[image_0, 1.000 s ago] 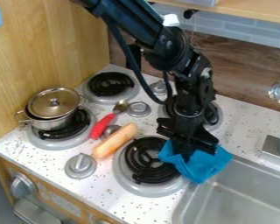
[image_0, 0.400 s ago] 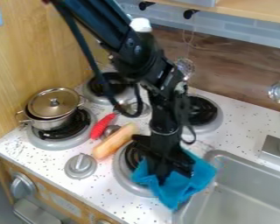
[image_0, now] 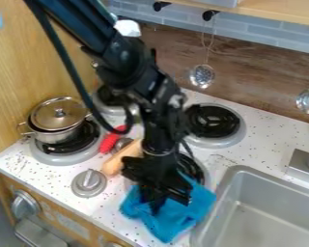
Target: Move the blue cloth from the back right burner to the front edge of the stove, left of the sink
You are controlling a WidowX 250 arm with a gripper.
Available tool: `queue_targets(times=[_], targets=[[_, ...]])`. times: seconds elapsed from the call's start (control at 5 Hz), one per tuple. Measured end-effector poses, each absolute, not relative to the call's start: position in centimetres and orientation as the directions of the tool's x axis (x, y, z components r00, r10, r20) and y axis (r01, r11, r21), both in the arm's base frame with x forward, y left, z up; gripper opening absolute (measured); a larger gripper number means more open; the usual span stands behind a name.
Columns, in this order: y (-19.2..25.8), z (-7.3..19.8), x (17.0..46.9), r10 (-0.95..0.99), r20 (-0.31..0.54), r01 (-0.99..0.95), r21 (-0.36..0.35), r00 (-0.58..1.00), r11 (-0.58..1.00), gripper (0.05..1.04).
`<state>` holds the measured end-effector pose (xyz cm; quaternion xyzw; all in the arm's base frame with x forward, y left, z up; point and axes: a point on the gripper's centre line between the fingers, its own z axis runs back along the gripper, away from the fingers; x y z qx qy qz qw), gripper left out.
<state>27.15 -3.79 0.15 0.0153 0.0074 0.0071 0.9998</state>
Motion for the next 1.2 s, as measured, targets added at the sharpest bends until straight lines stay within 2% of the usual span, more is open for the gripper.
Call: queue_targets(times=[0.6,0.8,1.0,1.2], targets=[[0.7,1.4,27.9,0.153,0.028,-0.154,0.034,0.988,0.988,0.082],[0.7,1.1,27.9,0.146,0.009,-0.146,0.035,0.989,0.989,0.082],[0.2,-0.9,27.4,0.091,-0.084,-0.09,0.025,0.992,0.996,0.082],[-0.7,-1.1,27.6,0.043,-0.11,-0.041,0.026,0.993,0.999,0.082]])
